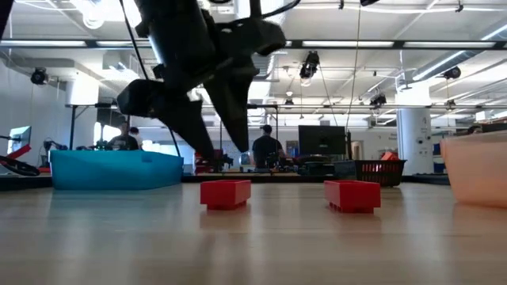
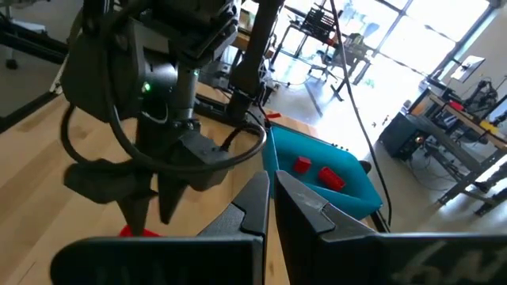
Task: Sort & place blocks by color
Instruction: Put the red game piece into the blue bin
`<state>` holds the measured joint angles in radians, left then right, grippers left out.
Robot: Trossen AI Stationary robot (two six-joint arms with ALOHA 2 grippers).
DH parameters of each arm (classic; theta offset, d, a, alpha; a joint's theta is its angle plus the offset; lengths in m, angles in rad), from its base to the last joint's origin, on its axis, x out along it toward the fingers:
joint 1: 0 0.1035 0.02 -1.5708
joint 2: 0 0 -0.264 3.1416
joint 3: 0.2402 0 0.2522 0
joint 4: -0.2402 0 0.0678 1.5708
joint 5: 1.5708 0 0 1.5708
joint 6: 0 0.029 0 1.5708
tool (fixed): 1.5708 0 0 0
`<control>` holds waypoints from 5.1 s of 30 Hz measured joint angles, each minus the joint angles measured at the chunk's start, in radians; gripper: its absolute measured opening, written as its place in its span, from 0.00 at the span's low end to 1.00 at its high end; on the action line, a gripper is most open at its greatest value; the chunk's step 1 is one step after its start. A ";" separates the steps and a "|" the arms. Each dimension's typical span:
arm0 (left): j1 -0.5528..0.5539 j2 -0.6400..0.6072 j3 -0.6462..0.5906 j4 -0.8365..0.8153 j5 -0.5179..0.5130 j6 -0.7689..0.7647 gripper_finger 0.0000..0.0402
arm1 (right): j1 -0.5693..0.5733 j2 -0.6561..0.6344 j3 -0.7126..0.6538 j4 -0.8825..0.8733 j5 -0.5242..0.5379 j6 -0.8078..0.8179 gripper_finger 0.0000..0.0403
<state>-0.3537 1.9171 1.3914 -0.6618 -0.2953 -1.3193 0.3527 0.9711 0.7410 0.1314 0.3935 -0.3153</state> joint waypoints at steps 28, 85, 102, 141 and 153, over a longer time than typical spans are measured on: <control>0.003 0.114 -0.006 0.041 -0.020 -0.006 0.38 | 0.000 0.000 0.000 -0.005 0.000 0.027 0.03; 0.935 -0.421 -0.534 0.105 -0.179 0.777 0.60 | 0.000 0.000 -0.001 -0.030 0.000 0.077 0.03; 0.587 -0.619 -0.509 0.219 -0.179 0.890 0.61 | 0.005 0.100 -0.010 -0.051 0.000 0.529 0.03; -0.028 -0.725 -0.527 0.625 -0.181 1.151 0.61 | 0.105 0.791 0.704 -1.140 -0.297 1.763 0.07; -0.028 -0.810 -0.527 0.627 -0.181 1.308 0.61 | 0.092 0.956 0.853 -1.144 -0.260 1.867 0.55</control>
<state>-0.3817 1.1070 0.8642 -0.0349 -0.4763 -0.0118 0.4442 1.9268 1.5939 -1.0128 0.1331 1.5513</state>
